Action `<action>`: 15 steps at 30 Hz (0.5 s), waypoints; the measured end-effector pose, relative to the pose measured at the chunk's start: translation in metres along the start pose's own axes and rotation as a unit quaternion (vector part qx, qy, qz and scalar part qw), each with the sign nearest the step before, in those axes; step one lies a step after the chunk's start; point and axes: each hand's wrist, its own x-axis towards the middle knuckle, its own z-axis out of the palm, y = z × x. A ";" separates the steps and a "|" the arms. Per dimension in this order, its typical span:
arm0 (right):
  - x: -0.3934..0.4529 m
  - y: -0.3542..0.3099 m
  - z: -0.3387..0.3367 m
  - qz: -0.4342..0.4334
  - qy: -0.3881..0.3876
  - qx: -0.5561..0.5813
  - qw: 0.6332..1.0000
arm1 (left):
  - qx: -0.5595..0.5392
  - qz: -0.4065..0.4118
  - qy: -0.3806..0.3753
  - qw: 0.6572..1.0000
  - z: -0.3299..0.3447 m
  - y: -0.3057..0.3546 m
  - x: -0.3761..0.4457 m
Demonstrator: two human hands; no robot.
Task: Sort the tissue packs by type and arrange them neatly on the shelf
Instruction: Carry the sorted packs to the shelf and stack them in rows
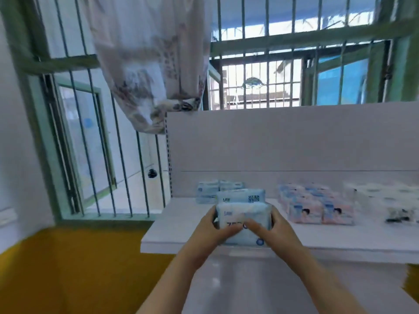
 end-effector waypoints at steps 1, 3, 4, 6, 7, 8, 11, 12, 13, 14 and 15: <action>0.013 0.005 0.016 -0.004 -0.012 -0.003 1.000 | 0.012 -0.003 0.007 1.000 -0.020 -0.004 0.005; 0.039 0.014 0.044 -0.007 -0.047 -0.020 0.999 | 0.037 -0.009 0.024 0.999 -0.055 -0.014 0.016; 0.053 0.019 0.056 -0.003 -0.069 -0.025 0.997 | 0.045 -0.013 0.029 0.998 -0.070 -0.020 0.022; 0.083 0.029 0.077 0.008 -0.111 -0.033 0.993 | 0.053 -0.025 0.053 0.997 -0.097 -0.035 0.041; 0.099 0.035 0.085 0.005 -0.124 -0.049 0.991 | 0.052 -0.031 0.076 0.995 -0.109 -0.044 0.052; 0.116 0.042 0.092 -0.002 -0.131 -0.075 0.989 | 0.044 -0.039 0.105 0.993 -0.121 -0.053 0.063; 0.170 0.066 0.102 -0.038 -0.120 -0.167 0.978 | 0.001 -0.061 0.192 0.980 -0.154 -0.083 0.106; 0.190 0.074 0.103 -0.049 -0.108 -0.194 0.974 | -0.005 -0.067 0.210 0.975 -0.165 -0.093 0.123; 0.210 0.080 0.104 -0.062 -0.094 -0.224 0.968 | -0.001 -0.074 0.225 0.971 -0.175 -0.102 0.139; 0.229 0.086 0.105 -0.071 -0.082 -0.255 0.961 | 0.008 -0.081 0.239 0.968 -0.185 -0.111 0.155; 0.248 0.090 0.106 -0.082 -0.077 -0.285 0.952 | 0.021 -0.089 0.252 0.963 -0.195 -0.119 0.172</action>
